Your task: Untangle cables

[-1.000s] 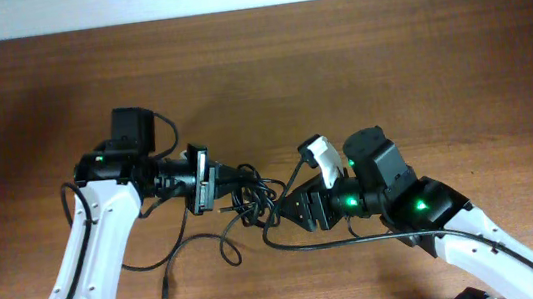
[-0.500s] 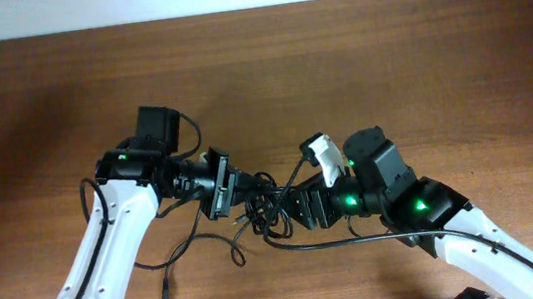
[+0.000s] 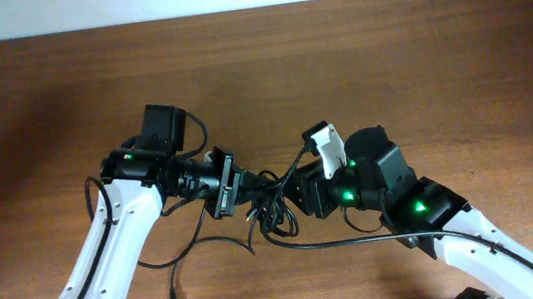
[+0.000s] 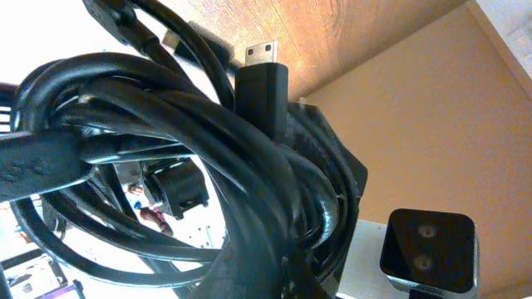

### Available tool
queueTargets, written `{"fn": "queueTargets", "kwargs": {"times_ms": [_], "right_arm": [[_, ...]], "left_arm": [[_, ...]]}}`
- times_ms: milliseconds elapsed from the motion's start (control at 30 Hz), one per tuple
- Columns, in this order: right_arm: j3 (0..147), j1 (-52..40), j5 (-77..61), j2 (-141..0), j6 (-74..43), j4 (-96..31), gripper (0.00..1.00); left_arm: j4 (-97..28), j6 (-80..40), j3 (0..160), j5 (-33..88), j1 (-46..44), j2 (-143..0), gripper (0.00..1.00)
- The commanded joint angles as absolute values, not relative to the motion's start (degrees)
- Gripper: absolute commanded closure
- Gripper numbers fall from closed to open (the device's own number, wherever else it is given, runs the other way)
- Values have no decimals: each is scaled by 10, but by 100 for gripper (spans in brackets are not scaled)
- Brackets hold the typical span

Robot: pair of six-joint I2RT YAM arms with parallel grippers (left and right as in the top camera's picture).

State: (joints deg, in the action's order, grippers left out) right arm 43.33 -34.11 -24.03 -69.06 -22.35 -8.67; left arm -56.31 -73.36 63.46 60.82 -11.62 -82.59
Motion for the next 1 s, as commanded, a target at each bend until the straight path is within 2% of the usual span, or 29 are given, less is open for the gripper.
{"fn": "queueTargets", "kwargs": {"times_ms": [0, 167, 367, 667, 833, 967], "right_arm": [[445, -337, -180, -692, -234, -51, 47], [445, -337, -117, -692, -234, -40, 38], [445, -326, -37, -692, -234, -79, 37], [445, -170, -29, -692, -260, -268, 37], [445, -119, -23, -692, -240, -314, 37], [445, -85, -23, -692, -240, -332, 37]], "left_arm": [[-577, -728, 636, 636, -142, -814, 100], [-577, -728, 636, 632, -187, -814, 100], [-577, -717, 636, 675, -187, -813, 100], [-577, -711, 636, 693, -166, -813, 100], [-577, -675, 636, 690, -116, -813, 100], [-577, -632, 636, 630, -90, -813, 100]]}}
